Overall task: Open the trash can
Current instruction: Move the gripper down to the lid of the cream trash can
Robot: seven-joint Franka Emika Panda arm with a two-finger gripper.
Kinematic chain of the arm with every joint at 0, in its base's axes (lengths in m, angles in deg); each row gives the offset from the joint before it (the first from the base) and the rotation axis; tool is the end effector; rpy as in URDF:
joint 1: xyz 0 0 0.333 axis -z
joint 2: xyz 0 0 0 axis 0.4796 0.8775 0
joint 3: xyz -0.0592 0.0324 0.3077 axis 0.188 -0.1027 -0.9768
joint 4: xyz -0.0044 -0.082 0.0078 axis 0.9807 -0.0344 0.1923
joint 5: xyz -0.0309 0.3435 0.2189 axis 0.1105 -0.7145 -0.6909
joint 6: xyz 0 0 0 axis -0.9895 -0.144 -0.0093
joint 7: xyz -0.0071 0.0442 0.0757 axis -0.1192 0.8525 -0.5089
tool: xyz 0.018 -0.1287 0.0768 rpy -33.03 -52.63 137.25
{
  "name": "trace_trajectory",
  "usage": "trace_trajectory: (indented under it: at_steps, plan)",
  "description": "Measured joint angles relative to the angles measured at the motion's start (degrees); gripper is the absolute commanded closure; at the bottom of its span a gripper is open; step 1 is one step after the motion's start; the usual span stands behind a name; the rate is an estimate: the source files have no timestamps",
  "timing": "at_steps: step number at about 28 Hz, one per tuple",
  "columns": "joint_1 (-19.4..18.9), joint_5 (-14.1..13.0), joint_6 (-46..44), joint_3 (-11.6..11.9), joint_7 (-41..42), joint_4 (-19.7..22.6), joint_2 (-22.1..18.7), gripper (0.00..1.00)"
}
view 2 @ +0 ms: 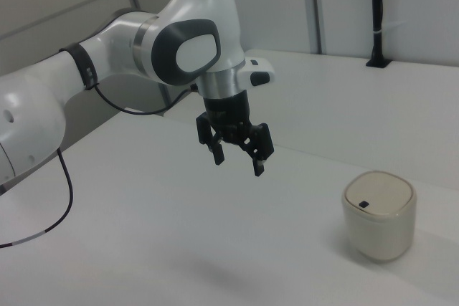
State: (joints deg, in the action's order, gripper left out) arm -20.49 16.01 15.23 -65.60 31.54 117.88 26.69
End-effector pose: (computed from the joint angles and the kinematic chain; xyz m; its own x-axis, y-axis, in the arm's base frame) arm 0.6365 -0.0775 0.5279 0.9972 0.0535 -0.0531 0.0539 -0.9985 0.0069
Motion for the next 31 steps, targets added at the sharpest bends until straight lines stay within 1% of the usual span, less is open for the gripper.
trace_trajectory:
  at_steps: [1,2,3,4,5,6,7,8,9,10,15,18,24,28,31]
  plan:
    - [0.0,0.0,0.0,0.0,0.0,0.0,0.0,0.04]
    - [0.0,0.0,0.0,0.0,0.0,0.0,0.0,0.11]
    - [0.0,0.0,0.0,0.1,0.0,0.0,0.0,0.14]
    - [0.0,0.0,0.0,0.2,0.0,-0.1,0.0,0.21]
    - [0.1,0.0,0.0,0.2,0.0,-0.1,-0.1,0.42]
    - [0.1,0.0,0.0,0.3,0.0,-0.2,-0.1,0.47]
    - [0.2,0.0,0.0,0.4,0.0,-0.2,-0.1,0.51]
    - [0.2,0.0,0.0,0.4,0.0,-0.3,-0.1,0.58]
    - [0.3,0.0,0.0,0.4,0.0,-0.3,-0.1,0.65]
    - [0.4,0.0,0.0,0.4,0.0,-0.3,-0.1,0.76]
    - [1.1,0.0,0.0,1.1,-0.1,-0.5,-0.1,1.00]
    - [2.3,0.0,0.3,1.5,-0.1,-0.7,-0.1,1.00]
    - [5.8,0.0,4.9,1.9,-0.1,-0.8,0.0,1.00]
    - [7.5,0.0,10.7,1.9,-0.1,-0.6,0.6,1.00]
    - [8.4,0.0,16.1,2.0,-0.1,-0.4,1.8,1.00]
